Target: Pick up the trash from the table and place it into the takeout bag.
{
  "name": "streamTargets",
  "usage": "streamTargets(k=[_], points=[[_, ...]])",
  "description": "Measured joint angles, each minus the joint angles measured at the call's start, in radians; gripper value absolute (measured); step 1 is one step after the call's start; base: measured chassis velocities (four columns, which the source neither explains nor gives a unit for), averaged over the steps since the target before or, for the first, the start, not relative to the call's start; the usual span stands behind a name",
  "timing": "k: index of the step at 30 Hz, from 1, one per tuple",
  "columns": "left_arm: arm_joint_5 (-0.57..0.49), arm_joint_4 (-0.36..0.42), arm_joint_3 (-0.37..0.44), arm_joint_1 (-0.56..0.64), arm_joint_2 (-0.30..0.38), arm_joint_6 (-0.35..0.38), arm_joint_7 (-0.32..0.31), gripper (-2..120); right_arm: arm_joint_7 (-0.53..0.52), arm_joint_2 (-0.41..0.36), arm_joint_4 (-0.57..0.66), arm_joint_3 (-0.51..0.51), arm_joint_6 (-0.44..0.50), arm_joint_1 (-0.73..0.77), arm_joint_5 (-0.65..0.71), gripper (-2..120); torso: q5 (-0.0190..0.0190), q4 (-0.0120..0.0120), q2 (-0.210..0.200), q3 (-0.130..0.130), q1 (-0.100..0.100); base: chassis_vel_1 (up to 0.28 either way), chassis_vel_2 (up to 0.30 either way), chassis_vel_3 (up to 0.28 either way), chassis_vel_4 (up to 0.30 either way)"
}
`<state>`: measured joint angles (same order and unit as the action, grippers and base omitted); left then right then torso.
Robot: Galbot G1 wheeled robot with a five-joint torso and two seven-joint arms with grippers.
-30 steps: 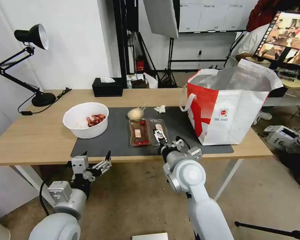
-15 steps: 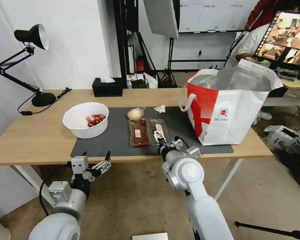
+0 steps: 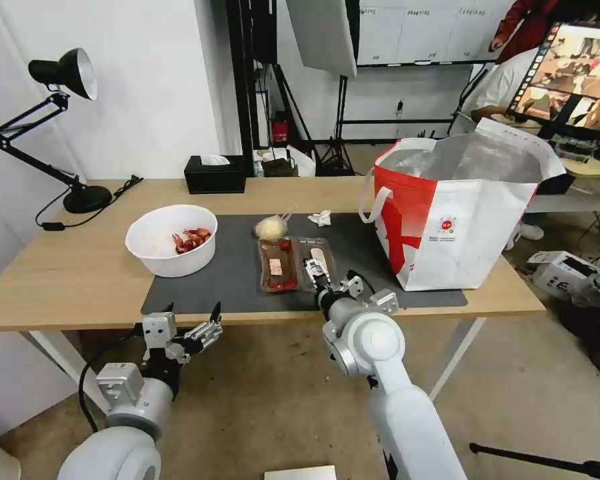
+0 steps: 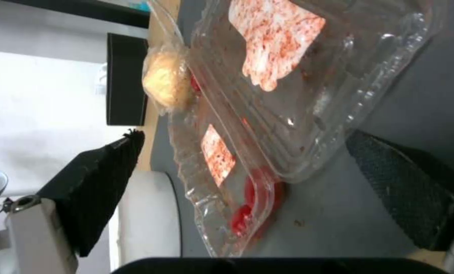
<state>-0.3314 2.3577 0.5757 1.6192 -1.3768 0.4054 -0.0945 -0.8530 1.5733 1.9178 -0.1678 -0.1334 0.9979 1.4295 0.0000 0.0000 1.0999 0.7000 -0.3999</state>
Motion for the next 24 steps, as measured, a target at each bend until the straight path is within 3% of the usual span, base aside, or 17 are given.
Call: streamTargets(k=[13,24], points=[[0.0,0.005,0.001,0.003,-0.001,0.0,0.0,100,0.065,0.0,-0.02,-0.008,0.024,-0.009,-0.029,100,0.0,0.0,0.0,0.0,0.0,0.0,0.0,0.0,0.0],[-0.001,0.014,0.002,0.006,-0.001,-0.002,0.0,100,0.211,-0.002,-0.009,0.003,0.025,0.004,-0.217,100,0.0,0.0,0.0,0.0,0.0,0.0,0.0,0.0,0.0]])
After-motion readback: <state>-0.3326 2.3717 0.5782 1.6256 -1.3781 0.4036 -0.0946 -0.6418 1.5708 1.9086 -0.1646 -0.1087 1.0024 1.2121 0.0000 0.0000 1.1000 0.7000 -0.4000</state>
